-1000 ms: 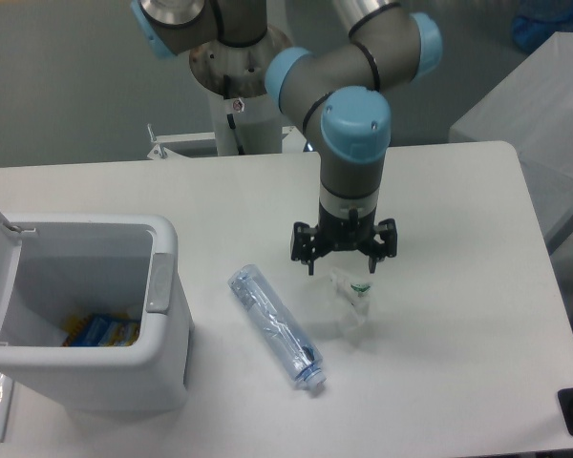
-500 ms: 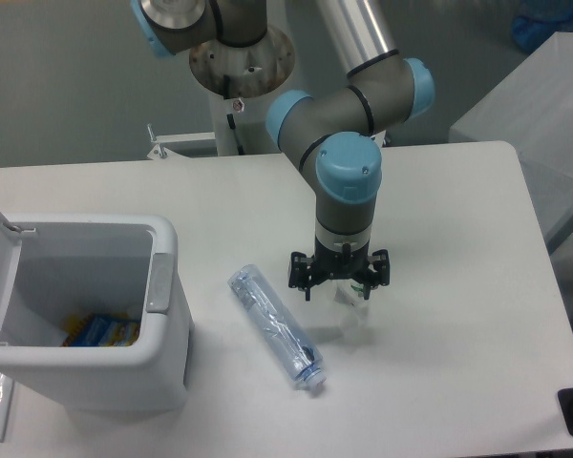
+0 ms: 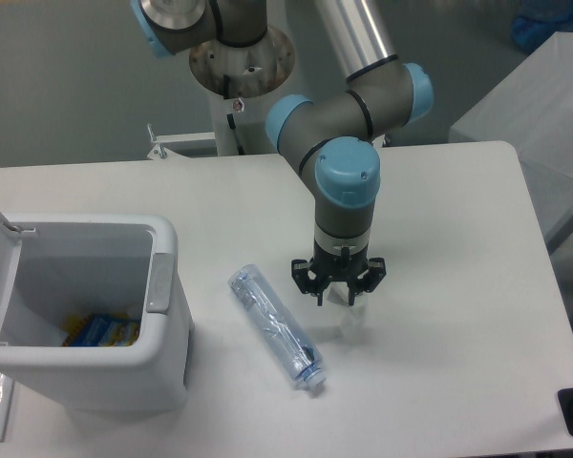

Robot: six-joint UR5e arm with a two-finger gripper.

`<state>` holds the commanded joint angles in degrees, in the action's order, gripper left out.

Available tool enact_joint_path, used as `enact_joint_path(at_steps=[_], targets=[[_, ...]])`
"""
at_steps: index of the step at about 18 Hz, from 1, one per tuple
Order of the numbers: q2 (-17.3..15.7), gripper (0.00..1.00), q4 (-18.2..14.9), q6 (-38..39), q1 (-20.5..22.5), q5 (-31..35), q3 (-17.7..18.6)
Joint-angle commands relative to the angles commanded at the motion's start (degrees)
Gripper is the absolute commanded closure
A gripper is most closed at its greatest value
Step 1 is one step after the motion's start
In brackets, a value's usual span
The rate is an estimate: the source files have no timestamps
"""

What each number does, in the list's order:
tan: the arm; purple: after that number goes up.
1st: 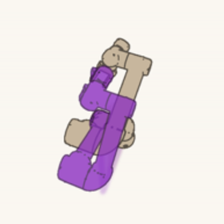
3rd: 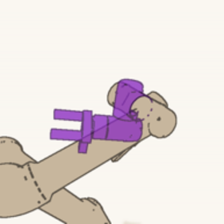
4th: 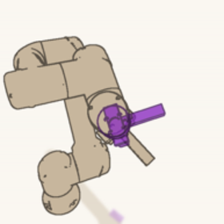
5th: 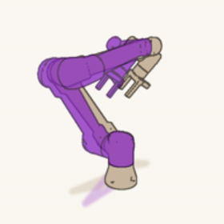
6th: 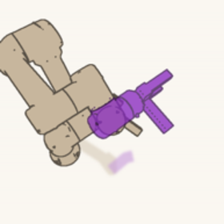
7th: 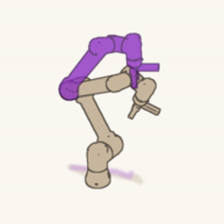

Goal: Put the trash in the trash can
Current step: 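Close the gripper on the wrapper, then lift the wrapper and carry it over the trash bin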

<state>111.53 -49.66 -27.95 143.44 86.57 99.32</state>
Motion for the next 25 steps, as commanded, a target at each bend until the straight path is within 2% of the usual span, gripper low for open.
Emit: enact_joint_path(at_steps=[3, 6, 12, 14, 17, 19, 22, 25], targets=[[-0.26, 0.81, 0.00, -0.09, 0.70, -0.26, -0.18], [-0.35, 0.96, -0.09, 0.00, 1.05, -0.35, -0.18], [-1.22, 0.98, -0.18, 0.00, 2.55, -2.10, -2.28], [-3.77, 0.98, -0.70, 0.52, 3.86, -6.04, -3.34], [-7.28, 0.98, -0.79, 4.21, 7.98, -16.66, -4.13], [-8.52, 0.98, -0.70, 6.75, 9.92, -23.09, -5.44], [-8.79, 0.98, -0.70, 12.03, 11.25, -28.55, -9.13], [-8.70, 0.98, -0.70, 15.37, 11.43, -33.56, -11.16]])
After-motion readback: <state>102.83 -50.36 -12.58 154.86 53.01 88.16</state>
